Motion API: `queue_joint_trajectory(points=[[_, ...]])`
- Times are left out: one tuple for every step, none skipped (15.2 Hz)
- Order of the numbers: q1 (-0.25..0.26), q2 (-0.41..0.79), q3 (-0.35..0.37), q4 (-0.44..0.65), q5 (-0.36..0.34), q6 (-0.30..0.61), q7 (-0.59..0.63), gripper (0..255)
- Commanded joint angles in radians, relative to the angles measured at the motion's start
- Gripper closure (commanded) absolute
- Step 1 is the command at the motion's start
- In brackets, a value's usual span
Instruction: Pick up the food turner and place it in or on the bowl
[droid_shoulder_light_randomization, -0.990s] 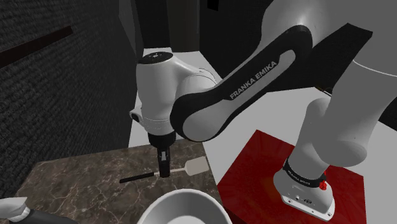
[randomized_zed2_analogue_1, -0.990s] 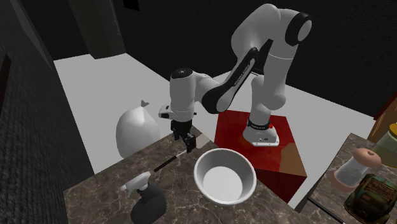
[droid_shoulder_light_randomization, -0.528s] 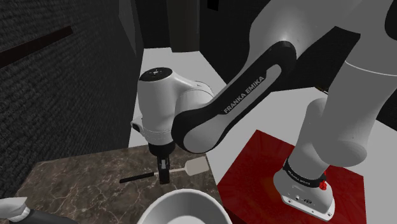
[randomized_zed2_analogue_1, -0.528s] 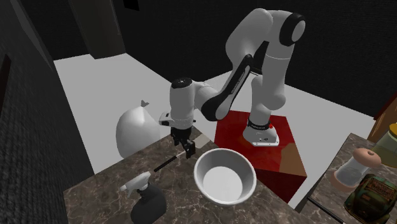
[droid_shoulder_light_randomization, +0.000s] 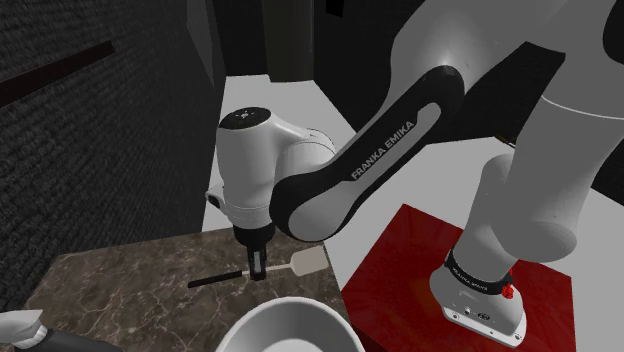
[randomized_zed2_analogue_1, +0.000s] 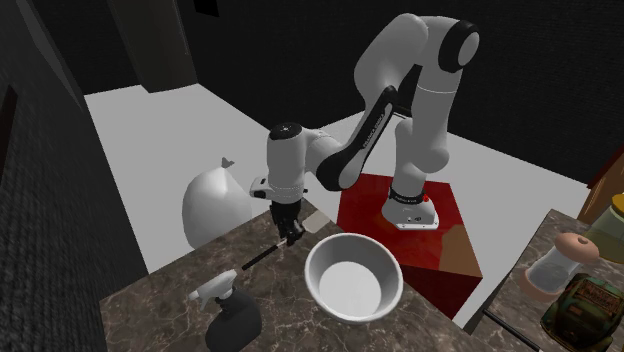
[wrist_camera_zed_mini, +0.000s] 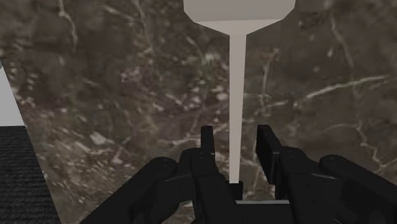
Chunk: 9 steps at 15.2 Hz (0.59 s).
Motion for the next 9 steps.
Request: queue_joint_trajectory(points=[[0.0, 0.0, 0.0, 0.0, 0.0, 0.0, 0.0, 255], [0.0, 0.0, 0.0, 0.0, 0.0, 0.0, 0.0, 255], [0.0, 0.0, 0.0, 0.0, 0.0, 0.0, 0.0, 255], [0.0, 0.0, 0.0, 0.0, 0.0, 0.0, 0.0, 255], [0.0, 0.0, 0.0, 0.0, 0.0, 0.0, 0.0, 255], [0.0, 0.0, 0.0, 0.0, 0.0, 0.0, 0.0, 255], [0.0, 0.0, 0.0, 0.0, 0.0, 0.0, 0.0, 255], [0.0, 0.0, 0.0, 0.0, 0.0, 0.0, 0.0, 255], [0.0, -0.01, 0.0, 0.005, 0.006, -0.014, -0.005, 255]])
